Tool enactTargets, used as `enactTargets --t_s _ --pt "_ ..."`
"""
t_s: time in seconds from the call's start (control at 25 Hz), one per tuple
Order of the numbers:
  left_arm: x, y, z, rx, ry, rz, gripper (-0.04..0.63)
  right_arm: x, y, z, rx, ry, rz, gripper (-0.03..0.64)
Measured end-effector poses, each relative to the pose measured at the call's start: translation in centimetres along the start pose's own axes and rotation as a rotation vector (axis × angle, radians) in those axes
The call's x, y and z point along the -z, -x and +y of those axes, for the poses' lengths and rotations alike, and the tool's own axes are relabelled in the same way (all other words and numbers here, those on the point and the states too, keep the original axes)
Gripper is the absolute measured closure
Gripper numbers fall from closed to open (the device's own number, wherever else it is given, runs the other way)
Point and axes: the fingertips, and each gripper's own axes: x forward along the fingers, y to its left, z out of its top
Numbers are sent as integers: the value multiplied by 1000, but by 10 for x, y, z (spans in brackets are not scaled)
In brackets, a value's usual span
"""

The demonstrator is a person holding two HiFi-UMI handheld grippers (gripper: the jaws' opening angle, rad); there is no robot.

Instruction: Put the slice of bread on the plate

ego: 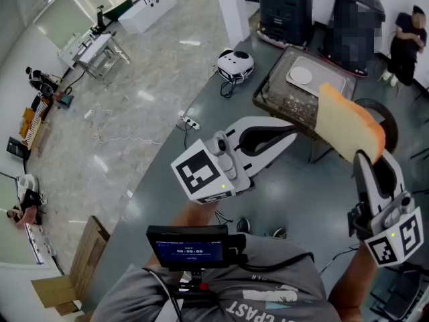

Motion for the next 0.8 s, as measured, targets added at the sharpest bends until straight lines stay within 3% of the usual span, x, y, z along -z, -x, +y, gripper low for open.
enactTargets --t_s 0.36,0.8 --pt "-3 1 4 1 -1 -4 586 -8 -4 1 -21 -76 -43 528" --pt "9 35 16 23 14 -32 586 14 -26 23 10 -59 -29 528"
